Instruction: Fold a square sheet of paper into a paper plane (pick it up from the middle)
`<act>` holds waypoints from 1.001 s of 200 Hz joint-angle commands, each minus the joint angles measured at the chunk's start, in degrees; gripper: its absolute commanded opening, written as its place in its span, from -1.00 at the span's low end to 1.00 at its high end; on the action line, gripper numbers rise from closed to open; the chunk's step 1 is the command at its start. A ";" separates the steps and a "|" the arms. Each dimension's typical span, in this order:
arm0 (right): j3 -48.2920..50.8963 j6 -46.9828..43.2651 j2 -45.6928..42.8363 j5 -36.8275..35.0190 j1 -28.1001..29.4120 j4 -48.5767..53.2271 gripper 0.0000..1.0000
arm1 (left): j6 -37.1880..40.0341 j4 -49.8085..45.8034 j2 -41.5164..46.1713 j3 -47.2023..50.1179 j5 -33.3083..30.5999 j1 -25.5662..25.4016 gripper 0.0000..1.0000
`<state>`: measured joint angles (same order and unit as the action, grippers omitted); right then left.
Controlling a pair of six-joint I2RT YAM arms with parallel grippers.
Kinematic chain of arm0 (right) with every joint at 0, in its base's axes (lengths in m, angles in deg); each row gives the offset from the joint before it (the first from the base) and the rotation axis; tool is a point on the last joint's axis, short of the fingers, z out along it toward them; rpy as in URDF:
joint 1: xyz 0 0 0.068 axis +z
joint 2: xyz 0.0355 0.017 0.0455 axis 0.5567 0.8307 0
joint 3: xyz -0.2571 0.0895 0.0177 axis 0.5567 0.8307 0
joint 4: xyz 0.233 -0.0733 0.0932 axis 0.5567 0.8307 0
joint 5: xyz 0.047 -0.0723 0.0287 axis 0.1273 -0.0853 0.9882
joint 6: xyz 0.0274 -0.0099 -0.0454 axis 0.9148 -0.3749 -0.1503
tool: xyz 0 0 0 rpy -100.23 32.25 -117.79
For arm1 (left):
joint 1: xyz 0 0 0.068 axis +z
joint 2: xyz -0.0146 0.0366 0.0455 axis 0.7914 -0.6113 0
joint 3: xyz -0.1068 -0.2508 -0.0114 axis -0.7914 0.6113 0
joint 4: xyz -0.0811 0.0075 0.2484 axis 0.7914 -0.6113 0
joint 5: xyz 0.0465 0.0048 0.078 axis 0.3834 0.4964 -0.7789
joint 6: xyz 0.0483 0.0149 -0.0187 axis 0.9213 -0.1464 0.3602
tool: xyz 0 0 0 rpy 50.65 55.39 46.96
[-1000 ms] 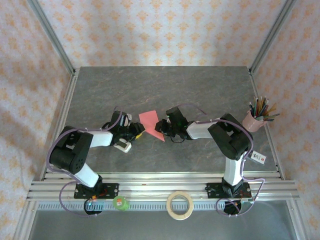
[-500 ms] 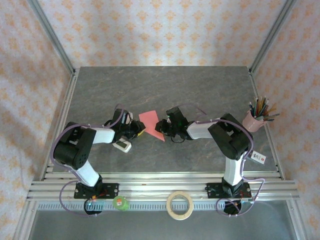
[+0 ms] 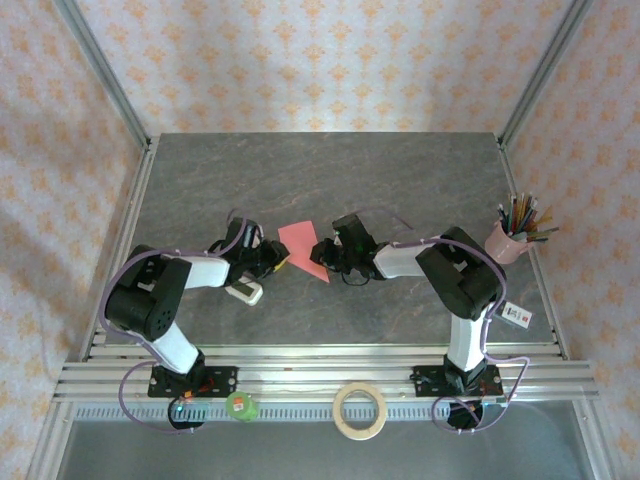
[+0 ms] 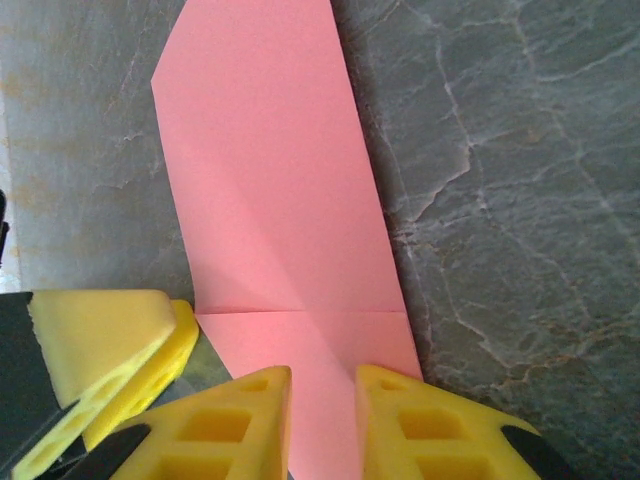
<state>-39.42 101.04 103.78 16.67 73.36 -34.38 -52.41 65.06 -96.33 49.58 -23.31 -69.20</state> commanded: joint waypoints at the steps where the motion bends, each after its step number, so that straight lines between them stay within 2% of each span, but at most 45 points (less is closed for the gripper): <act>1: 1.54 -1.04 1.90 -1.18 -0.47 2.33 -0.52 | -0.83 -1.39 3.10 0.97 -4.35 -0.08 -0.45; 55: 1.90 -0.95 2.05 -1.25 -0.50 2.18 -0.52 | -0.86 -0.43 0.97 -0.40 -0.47 -0.32 -0.50; 114: 1.98 -1.09 2.21 -1.22 -0.50 2.16 -0.52 | -0.21 -3.88 -0.63 -2.14 -1.42 -1.00 -0.46; 164: 1.89 -1.35 2.32 -1.20 -0.57 2.32 -0.52 | 0.19 -1.85 -1.86 -3.54 3.85 -1.42 -0.51; 200: 1.95 -1.35 2.36 -1.33 -0.68 2.33 -0.52 | 1.28 -1.98 -1.08 -4.25 4.57 -1.40 -0.53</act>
<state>-39.16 100.87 103.78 16.91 73.20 -34.86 -52.74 63.29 -97.46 46.91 -20.67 -70.34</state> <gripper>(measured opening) 0.242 0.234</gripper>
